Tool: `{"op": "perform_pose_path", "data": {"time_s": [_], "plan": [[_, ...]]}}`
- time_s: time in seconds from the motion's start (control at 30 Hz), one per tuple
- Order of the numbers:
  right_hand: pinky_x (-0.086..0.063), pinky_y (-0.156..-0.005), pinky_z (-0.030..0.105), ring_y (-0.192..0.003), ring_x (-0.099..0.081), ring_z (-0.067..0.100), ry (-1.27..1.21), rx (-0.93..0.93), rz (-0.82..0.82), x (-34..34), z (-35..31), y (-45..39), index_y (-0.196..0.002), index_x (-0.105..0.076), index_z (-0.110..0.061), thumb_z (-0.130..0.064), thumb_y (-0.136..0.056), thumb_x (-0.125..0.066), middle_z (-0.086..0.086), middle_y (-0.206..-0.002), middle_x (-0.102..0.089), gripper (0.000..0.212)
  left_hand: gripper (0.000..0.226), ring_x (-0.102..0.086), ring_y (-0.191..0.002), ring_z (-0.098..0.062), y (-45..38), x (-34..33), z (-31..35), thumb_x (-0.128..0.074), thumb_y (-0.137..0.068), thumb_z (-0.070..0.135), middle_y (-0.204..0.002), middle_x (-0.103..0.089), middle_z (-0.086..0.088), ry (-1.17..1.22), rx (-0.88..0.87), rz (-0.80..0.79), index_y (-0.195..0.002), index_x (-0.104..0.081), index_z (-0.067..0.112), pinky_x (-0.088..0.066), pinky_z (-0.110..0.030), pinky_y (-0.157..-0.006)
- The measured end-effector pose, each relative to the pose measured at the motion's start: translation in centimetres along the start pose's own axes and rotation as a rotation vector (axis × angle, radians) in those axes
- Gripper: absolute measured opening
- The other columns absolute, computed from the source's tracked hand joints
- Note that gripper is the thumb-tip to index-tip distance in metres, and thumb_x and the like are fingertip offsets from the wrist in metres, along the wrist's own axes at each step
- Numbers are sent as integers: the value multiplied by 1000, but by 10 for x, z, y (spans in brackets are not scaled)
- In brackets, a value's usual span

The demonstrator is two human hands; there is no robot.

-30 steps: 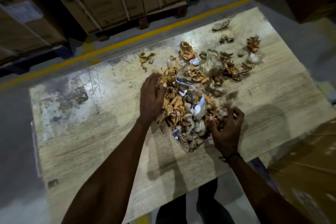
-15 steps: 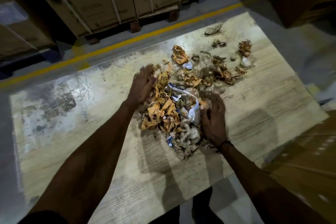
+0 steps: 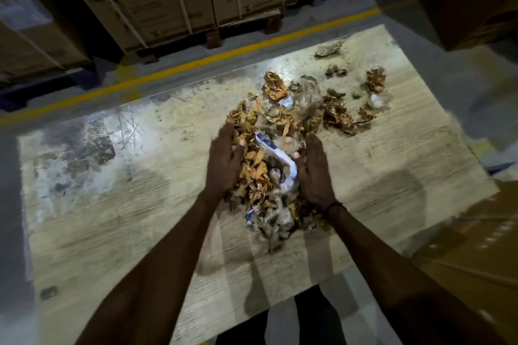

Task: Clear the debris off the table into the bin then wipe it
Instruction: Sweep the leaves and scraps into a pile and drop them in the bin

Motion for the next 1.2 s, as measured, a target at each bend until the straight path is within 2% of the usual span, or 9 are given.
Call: {"op": "perform_pose_path", "data": {"time_s": [0.07,0.2,0.43,0.53,0.6,0.7,0.83,1.0,1.2], "plan": [[-12,-129,28,-158,-18,15,-32,6,44,12,-6,0,-163,-27,-19,-46,-108,-36,3,-172,-24,62,70,-15,-161,-14,6,4,20,-24,-107,63,-175,-17,3,17,18,91,-167,-23,26,-12,-44,-131],[-31,-119,33,-146,-39,26,-12,93,200,71,4,-31,-152,-48,-11,-43,-107,-42,13,-157,-45,56,65,-26,-156,-19,-23,45,37,-34,-106,59,-170,-30,-1,-24,-37,243,-158,-42,21,-20,-43,-127],[-25,-124,52,-153,-30,39,76,4,157,85,46,-134,-154,-48,-12,-51,-104,-31,19,-164,-36,65,75,-18,-160,-31,-143,4,86,-41,-98,64,-173,-22,-9,-240,-154,-127,-162,-35,27,-21,-54,-127],[-22,-124,55,-157,-24,38,138,34,11,47,43,-146,-156,-45,-14,-56,-101,-24,15,-168,-31,73,68,-12,-161,-28,-169,-41,96,-46,-104,59,-175,-14,-5,-286,-170,-321,-163,-33,28,-17,-45,-130],[-17,-126,53,-159,-17,31,117,76,-36,32,34,-136,-159,-40,-18,-54,-104,-26,8,-171,-26,67,62,-20,-160,-25,-165,-55,97,-49,-107,54,-174,-19,-4,-291,-187,-393,-162,-37,29,-20,-40,-129],[-18,-129,47,-161,-15,25,5,164,-104,36,21,-113,-160,-37,-21,-45,-110,-33,4,-171,-29,56,58,-33,-154,-26,-146,-53,99,-47,-104,57,-167,-36,-7,-330,-245,-347,-156,-49,30,-29,-46,-126],[-23,-128,45,-159,-24,25,-5,226,10,90,35,-128,-155,-45,-24,-40,-110,-38,3,-167,-37,48,59,-40,-150,-26,-149,-38,118,-47,-98,62,-159,-47,-7,-338,-290,-206,-146,-57,30,-32,-56,-120],[-29,-125,49,-151,-37,33,64,82,220,166,102,-202,-146,-56,-10,-38,-108,-40,15,-159,-45,49,73,-33,-154,-25,-199,-69,174,-47,-89,61,-165,-39,-6,-347,-238,-214,-153,-49,26,-25,-52,-123],[-32,-118,57,-150,-33,41,133,3,132,156,154,-242,-145,-56,-11,-48,-106,-34,18,-159,-45,58,80,-22,-159,-32,-267,-133,198,-52,-87,58,-172,-23,-8,-330,-213,-278,-159,-40,24,-28,-53,-124]]}}
Point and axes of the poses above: each hand's wrist, its own y-axis away from the middle knuckle, its own x-axis out of the back of the hand, z = x × y, the point moved 9 cm from there along -y, towards the middle knuckle
